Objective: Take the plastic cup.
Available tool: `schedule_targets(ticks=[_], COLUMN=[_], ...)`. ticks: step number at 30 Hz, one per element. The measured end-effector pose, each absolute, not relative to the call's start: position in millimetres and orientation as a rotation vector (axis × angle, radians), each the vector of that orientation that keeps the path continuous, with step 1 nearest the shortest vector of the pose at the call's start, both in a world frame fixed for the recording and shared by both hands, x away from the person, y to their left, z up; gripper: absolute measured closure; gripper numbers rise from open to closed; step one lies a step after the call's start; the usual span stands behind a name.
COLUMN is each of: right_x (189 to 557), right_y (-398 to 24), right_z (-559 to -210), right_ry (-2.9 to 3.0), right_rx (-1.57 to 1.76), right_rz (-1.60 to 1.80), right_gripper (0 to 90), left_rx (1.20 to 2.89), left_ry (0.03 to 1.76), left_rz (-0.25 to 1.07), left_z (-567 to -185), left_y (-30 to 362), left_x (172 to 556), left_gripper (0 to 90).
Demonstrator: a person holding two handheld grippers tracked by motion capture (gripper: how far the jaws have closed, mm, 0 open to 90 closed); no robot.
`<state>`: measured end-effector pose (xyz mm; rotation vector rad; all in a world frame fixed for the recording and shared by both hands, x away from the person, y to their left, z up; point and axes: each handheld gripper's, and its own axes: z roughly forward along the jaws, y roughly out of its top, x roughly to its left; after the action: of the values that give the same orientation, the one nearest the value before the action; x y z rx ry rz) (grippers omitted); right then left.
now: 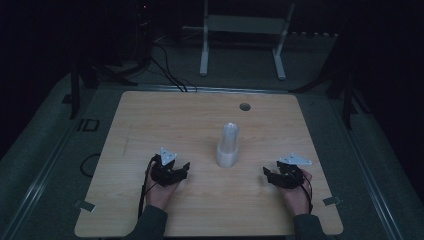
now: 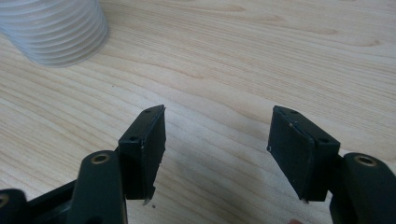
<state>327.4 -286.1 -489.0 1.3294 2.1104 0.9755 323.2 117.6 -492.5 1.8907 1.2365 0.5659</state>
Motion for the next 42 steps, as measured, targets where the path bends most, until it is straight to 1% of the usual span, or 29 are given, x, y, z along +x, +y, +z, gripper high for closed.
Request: schedule_targets(ticks=[2, 12, 19, 27, 35, 40, 42], right_x=[327.2, 322.9, 318.3, 316.4, 321.3, 323.0, 324.5], right_y=[-285.9, -281.9, -282.0, -274.5, -268.3, -265.3, -261.0], right_z=[-489.2, -483.1, -470.8, -447.7, -420.8, -413.6, -409.2], right_ry=[2.111, 2.11, 2.091, 2.087, 2.081, 2.083, 2.086], right_rx=[1.329, 1.29, 1.258, 1.188, 1.155, 1.136, 1.121], right_rz=[0.977, 1.007, 1.029, 1.08, 1.198, 1.232, 1.252], right_gripper=[36.3, 36.4, 36.5, 36.9, 37.4, 37.9, 38.9], left_rx=[1.907, 1.929, 1.922, 1.914, 1.912, 1.915, 1.909], left_ry=[1.227, 1.18, 1.138, 1.079, 1.029, 0.999, 0.979], left_rz=[0.617, 0.616, 0.564, 0.512, 0.482, 0.473, 0.447], left_z=[-491.5, -488.5, -480.3, -468.6, -459.9, -456.4, -454.8], left_y=[114.4, 109.2, 105.8, 100.2, 92.3, 87.6, 82.4], left_x=[321.2, 317.7, 318.3, 322.0, 327.6, 330.1, 334.3], left_gripper=[36.2, 35.3, 34.3, 32.2, 32.1, 31.7, 31.7])
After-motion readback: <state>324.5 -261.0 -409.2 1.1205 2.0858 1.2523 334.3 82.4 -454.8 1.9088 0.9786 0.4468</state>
